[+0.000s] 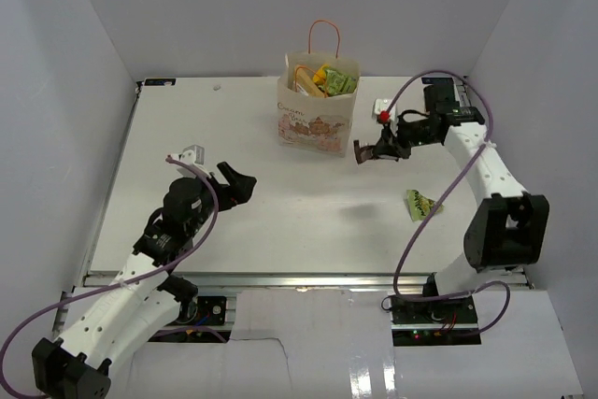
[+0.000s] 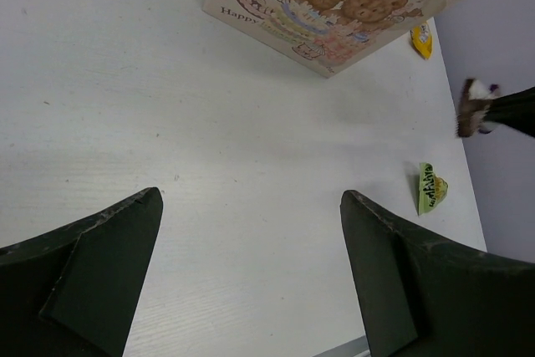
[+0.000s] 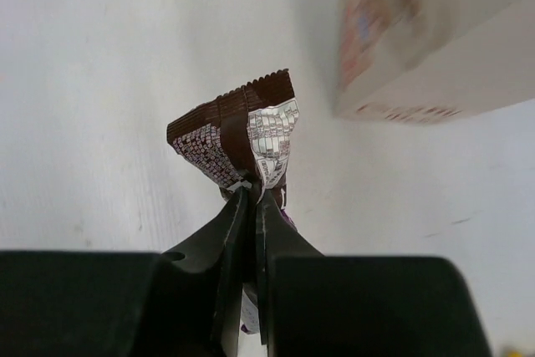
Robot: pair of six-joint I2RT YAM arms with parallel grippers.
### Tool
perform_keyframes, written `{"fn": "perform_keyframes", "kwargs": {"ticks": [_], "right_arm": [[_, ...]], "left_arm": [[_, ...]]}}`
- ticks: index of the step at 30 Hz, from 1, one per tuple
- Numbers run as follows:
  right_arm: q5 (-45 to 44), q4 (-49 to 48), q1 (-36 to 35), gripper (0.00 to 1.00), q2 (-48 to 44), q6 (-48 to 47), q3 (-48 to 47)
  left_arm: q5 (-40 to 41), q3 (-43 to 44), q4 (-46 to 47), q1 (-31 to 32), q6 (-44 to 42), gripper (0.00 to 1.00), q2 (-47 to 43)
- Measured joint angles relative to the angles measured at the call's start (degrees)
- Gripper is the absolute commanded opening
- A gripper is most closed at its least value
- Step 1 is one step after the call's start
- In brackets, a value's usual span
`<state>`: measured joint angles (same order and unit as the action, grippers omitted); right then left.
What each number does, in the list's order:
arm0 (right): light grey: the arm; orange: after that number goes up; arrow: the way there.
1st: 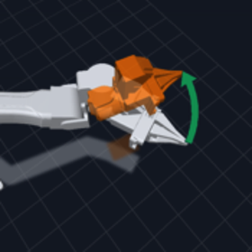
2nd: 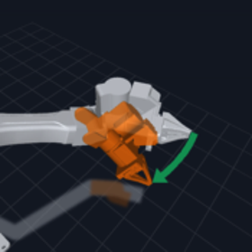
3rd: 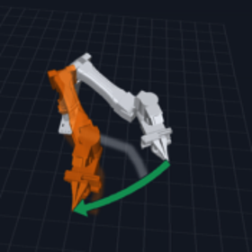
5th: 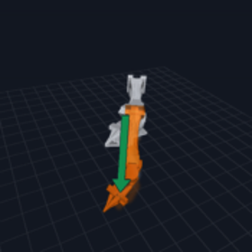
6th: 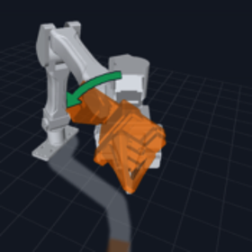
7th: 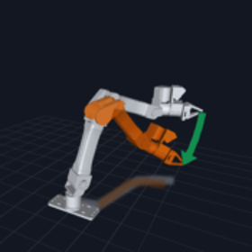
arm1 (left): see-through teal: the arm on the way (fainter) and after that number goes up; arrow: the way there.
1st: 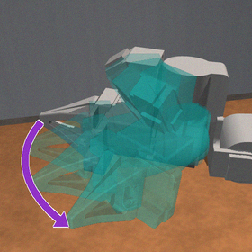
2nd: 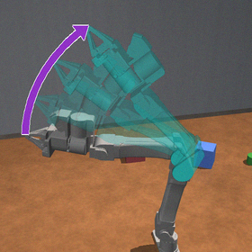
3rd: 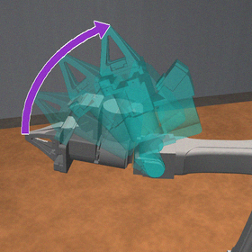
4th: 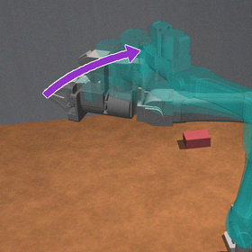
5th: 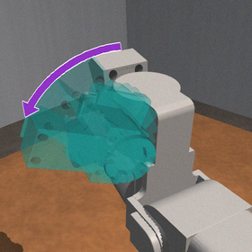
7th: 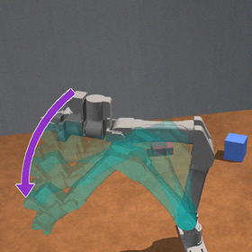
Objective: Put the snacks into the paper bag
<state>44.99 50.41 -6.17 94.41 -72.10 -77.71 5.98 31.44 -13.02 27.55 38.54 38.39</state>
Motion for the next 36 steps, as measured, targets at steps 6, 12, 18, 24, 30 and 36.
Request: {"fn": "perform_keyframes", "kwargs": {"ticks": [6, 12, 18, 24, 30, 36], "right_arm": [[1.46, -21.35, -2.03, 0.08, -13.77, 33.07, -4.15], [-13.97, -40.48, -10.45, 0.08, -9.79, 57.64, -14.93], [-29.38, -48.96, -16.39, 0.08, 1.29, 70.58, -21.07], [-31.91, -49.90, -16.68, 0.08, 8.79, 73.66, -23.43], [-26.01, -51.21, -16.72, 0.28, 8.28, 71.47, -20.76], [-19.61, -50.51, -16.61, 0.71, 5.90, 64.61, -16.55]], "left_arm": [[-0.24, -0.33, 3.48, 0.00, -0.85, 0.98, 3.76], [-1.22, 0.09, 4.68, 0.00, -2.60, 0.98, 7.89], [-1.95, 0.90, 4.85, 0.00, -3.10, 0.98, 6.82], [-1.90, 0.87, 3.56, 0.00, -2.38, 0.98, 1.62], [-1.44, 0.79, 2.89, 0.00, -1.46, 0.98, -1.31], [-1.49, 0.74, 2.99, 0.00, -1.44, 0.98, 0.61]]}}
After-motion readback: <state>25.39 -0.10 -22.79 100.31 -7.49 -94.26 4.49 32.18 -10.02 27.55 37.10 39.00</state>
